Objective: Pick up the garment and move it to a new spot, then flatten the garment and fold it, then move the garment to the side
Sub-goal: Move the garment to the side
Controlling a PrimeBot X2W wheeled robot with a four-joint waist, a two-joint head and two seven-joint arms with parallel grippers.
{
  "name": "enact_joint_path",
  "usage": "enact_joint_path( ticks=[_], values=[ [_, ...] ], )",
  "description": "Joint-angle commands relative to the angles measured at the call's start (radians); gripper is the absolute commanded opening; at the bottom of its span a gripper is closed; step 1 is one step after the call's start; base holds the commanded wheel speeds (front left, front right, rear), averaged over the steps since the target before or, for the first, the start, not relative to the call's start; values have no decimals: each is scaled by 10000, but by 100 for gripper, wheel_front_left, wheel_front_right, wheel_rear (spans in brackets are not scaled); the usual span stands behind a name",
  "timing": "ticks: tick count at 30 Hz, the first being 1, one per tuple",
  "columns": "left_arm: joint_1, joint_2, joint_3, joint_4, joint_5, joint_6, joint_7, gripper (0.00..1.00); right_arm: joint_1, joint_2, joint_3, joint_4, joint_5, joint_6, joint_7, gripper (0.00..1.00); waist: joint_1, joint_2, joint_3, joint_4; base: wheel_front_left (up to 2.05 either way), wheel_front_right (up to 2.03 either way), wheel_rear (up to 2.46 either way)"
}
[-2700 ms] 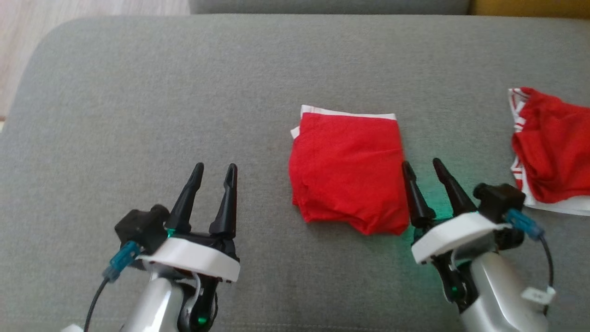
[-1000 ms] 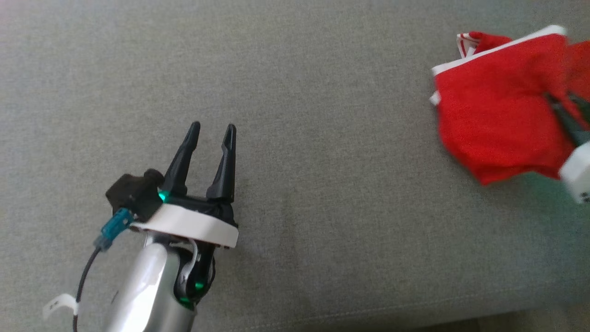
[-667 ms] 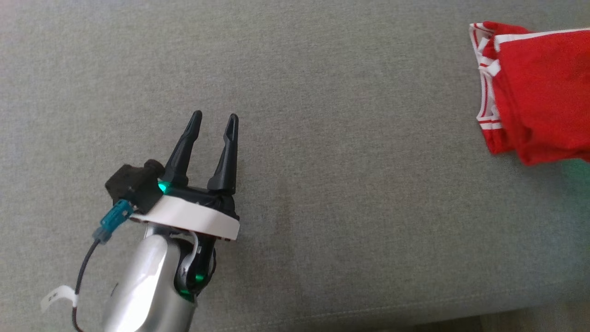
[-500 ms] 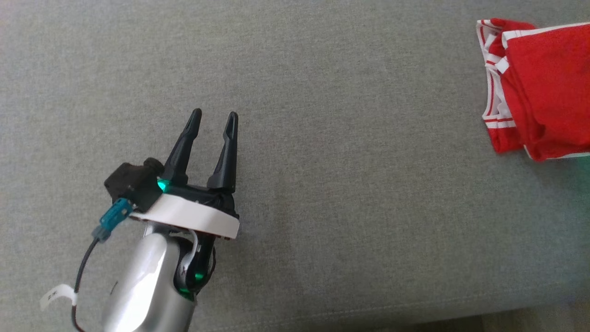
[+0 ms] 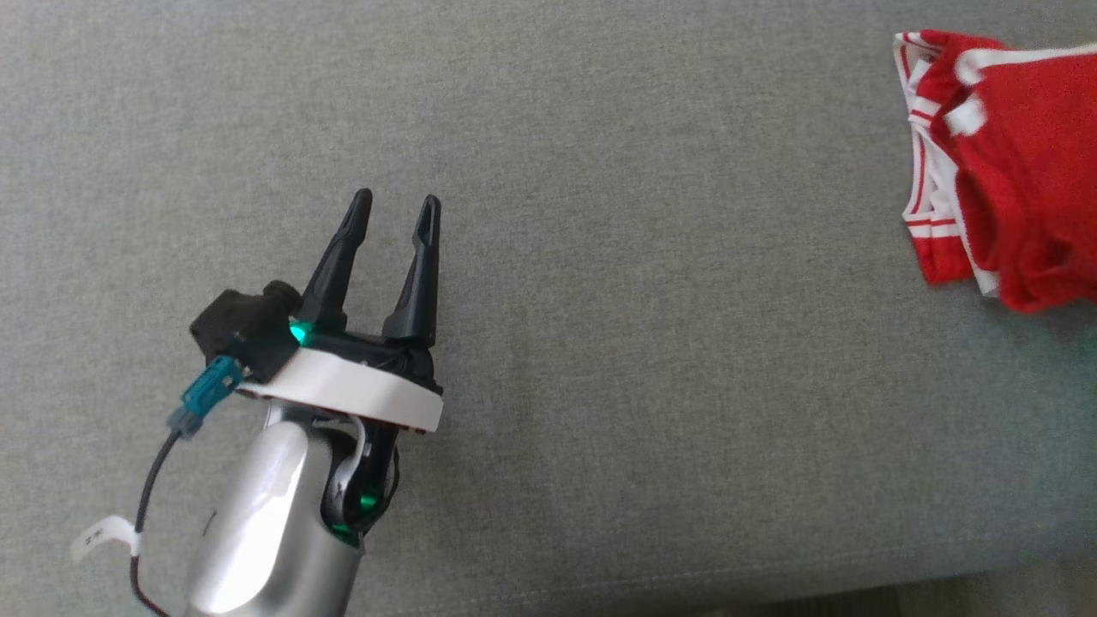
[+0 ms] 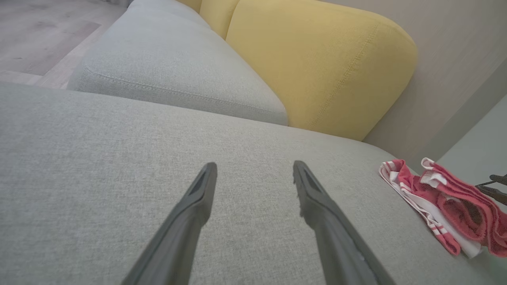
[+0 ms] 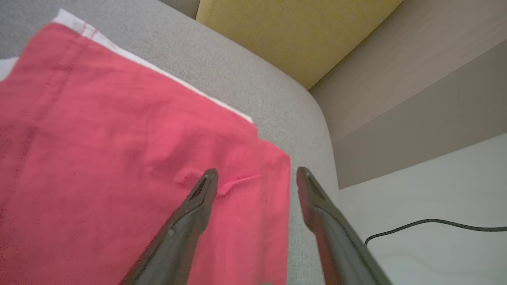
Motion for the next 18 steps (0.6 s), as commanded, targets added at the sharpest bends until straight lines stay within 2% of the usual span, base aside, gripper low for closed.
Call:
enact_joint_path(
  ticks=[1,4,9,10,18],
  values=[
    [-182,62,372,-253,52,-55,-122,100,8,-204,-154,-403,-220,-9,-114,100,0,0,-127,-34,0,0,0],
    [-151,62,440,-238,45,-47,-122,100,-155,13,-381,-705,-614,-9,-285,100,0,0,-376,-45,0,0,0],
    [51,62,617,-288,53,-1,-122,100,-400,1190,-660,-1574,-822,-9,-791,100,0,0,-1032,-41,0,0,0],
    [51,62,617,-288,53,-1,-122,100,-400,1190,-660,-1574,-822,-9,-791,100,0,0,-1032,-41,0,0,0],
    [582,62,853,-644,22,163,-122,100,315,3680,-369,-2986,-385,-9,-1795,100,0,0,-2213,241,0,0,0]
  ],
)
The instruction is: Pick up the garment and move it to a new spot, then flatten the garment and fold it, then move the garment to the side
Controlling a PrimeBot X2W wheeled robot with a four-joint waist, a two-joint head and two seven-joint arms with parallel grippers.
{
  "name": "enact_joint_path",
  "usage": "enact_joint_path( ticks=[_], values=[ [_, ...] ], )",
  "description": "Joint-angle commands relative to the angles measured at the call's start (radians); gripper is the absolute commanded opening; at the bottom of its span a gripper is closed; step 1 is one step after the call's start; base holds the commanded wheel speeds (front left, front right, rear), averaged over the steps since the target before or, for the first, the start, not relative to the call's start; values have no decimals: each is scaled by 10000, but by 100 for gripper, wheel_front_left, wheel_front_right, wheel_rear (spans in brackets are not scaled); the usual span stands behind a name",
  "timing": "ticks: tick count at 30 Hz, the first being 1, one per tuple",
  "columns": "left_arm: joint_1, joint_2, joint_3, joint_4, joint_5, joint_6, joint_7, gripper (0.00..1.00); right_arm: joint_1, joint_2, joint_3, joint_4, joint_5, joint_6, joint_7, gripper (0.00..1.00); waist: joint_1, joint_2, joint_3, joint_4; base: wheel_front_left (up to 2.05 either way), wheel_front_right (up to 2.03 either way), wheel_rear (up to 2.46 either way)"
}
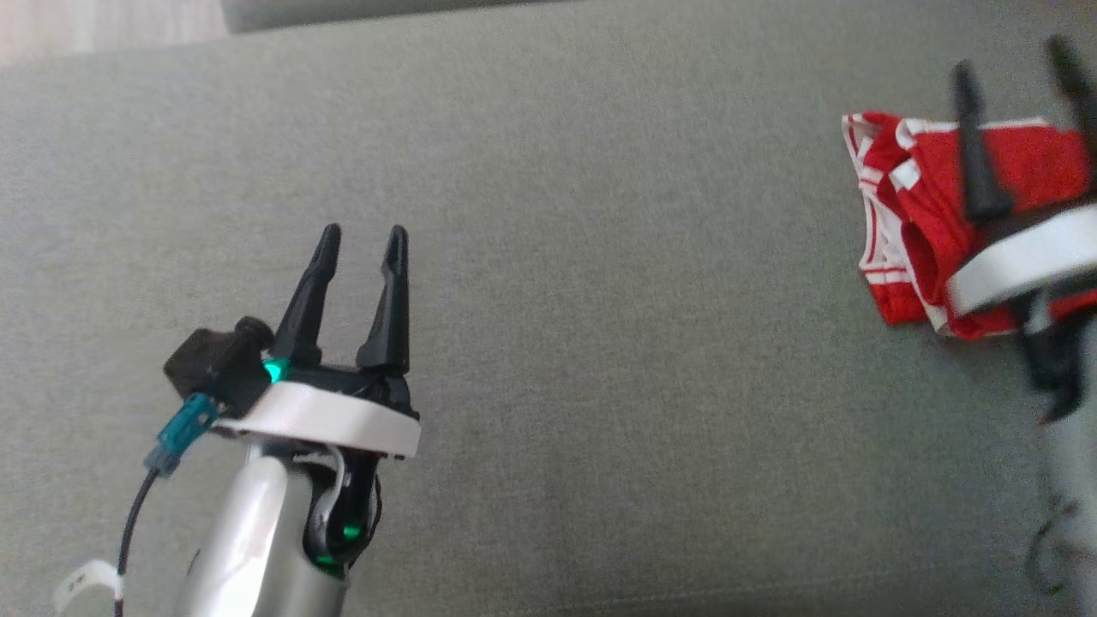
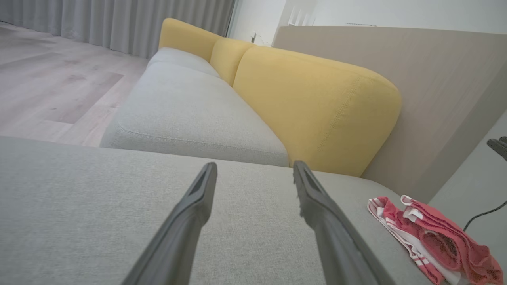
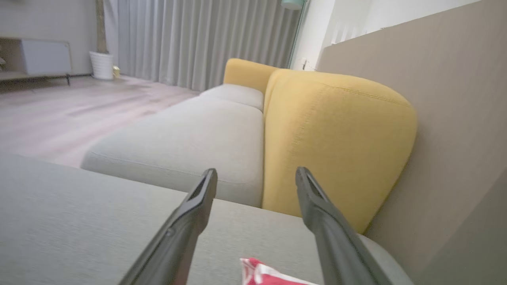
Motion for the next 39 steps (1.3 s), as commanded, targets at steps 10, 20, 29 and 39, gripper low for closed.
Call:
enact_joint_path(
  ticks=[10,20,29,39],
  values=[
    [963,70,375,-482,156,280,-122,100,2186,2284,260,-162,145,-9,-1664,100,0,0,-1501,604,0,0,0],
    [1847,70,349,-299,99,116,-122,100,3579,2609,139,399,95,-9,-2516,100,0,0,-1838,710,0,0,0],
    [1964,70,696,-37,359,137,-122,100,3645,2614,177,486,436,-9,-2702,100,0,0,-1806,620,0,0,0],
    [1999,70,895,-398,546,193,-122,100,3583,2615,216,536,488,-9,-2811,100,0,0,-1727,557,0,0,0]
  ],
)
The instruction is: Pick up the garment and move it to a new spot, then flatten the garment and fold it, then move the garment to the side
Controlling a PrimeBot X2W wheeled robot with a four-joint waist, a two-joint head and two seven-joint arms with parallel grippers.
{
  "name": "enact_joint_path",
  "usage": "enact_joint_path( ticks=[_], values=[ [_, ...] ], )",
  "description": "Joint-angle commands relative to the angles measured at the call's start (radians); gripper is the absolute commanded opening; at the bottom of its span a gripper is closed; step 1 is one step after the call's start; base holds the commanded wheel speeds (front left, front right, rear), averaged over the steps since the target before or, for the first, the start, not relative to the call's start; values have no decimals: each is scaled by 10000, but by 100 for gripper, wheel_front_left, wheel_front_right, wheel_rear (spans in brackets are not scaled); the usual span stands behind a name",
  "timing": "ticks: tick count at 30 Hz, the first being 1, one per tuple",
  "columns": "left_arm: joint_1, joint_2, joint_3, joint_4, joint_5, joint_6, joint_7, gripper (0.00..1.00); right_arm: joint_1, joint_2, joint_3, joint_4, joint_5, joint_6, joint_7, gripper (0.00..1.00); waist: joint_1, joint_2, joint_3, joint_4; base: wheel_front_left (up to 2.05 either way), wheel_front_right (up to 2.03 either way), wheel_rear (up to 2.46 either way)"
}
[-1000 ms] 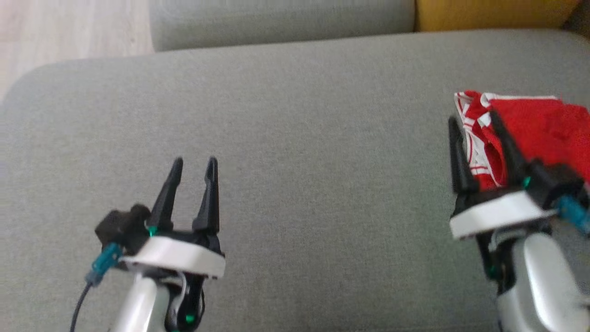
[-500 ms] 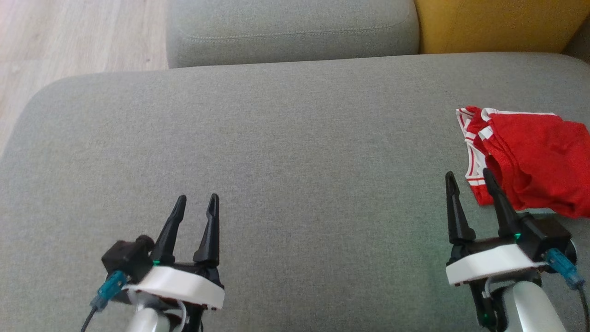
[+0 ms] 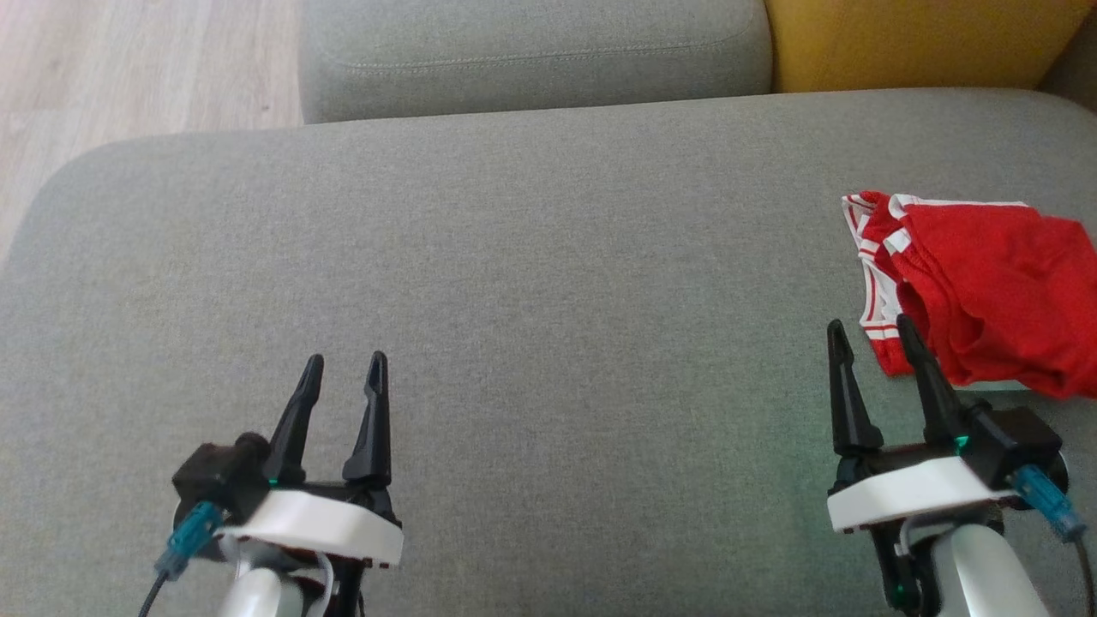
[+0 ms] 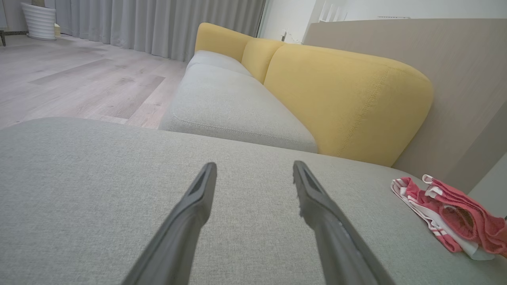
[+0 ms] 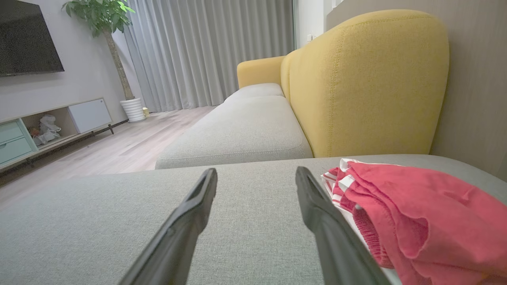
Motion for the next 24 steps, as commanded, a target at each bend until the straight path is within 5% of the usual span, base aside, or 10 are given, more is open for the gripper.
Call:
enact_joint_path(
  ticks=[1,17,18,24],
  values=[
    [-212,22,405,-351,14,-37,-122,100,-313,-4,267,-288,66,-9,-114,100,1,0,14,2,0,0,0],
    [-194,22,591,-508,-231,42,-122,100,-370,-3,340,-174,55,-9,-140,100,1,0,-2,17,0,0,0],
    [8,-2,237,-66,-219,6,6,0,-2,2,92,153,8,0,-4,0,1,0,-1,18,0,0,0],
    [58,15,289,270,-766,-29,138,0,70,-13,101,432,637,0,98,0,1,0,-14,11,0,0,0]
  ],
)
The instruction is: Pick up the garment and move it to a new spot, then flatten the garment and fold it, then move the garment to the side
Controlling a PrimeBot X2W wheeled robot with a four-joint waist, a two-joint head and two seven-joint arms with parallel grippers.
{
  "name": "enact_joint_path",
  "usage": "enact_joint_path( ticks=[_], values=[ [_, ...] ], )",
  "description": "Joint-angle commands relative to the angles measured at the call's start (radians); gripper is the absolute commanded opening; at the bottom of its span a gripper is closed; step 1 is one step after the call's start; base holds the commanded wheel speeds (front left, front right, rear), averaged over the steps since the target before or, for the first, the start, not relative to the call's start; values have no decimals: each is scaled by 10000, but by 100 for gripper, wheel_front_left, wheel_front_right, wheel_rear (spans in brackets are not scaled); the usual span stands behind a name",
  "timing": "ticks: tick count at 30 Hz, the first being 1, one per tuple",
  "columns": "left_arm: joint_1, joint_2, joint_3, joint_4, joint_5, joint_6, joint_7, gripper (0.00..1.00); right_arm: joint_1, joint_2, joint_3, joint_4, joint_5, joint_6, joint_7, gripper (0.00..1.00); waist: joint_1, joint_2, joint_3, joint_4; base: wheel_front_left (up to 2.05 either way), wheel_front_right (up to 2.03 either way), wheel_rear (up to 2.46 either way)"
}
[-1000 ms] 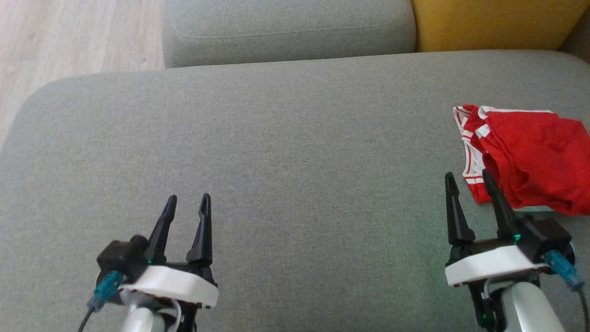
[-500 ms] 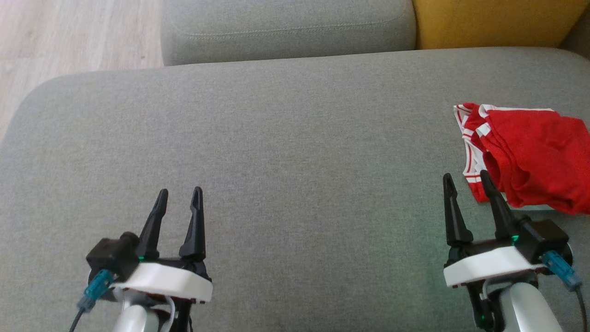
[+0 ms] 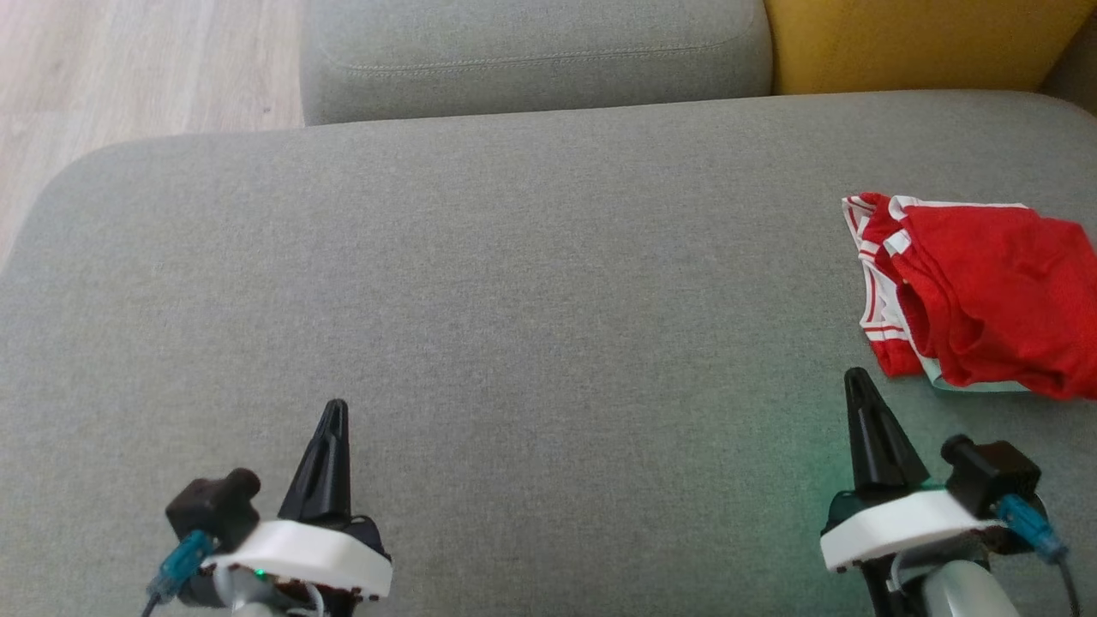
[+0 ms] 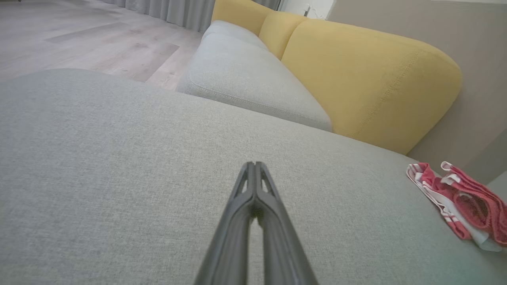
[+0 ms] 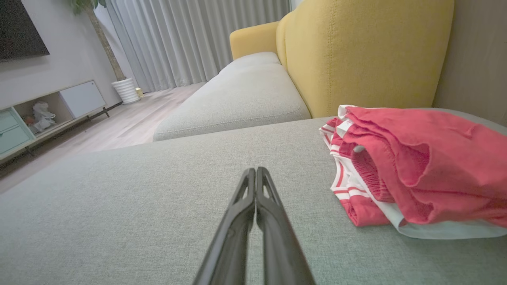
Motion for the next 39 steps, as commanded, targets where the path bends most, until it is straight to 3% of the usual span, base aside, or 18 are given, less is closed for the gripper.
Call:
enact_joint_path(
  ticks=[1,39],
  values=[
    [-428,28,92,-347,-246,-41,46,0,-377,-40,-35,-351,317,0,48,0,0,0,-4,-1,0,0,0],
    [-785,173,794,-60,-4131,-356,971,0,-585,-184,-344,-321,4796,-3,863,0,0,0,-101,-47,0,0,0]
  ],
)
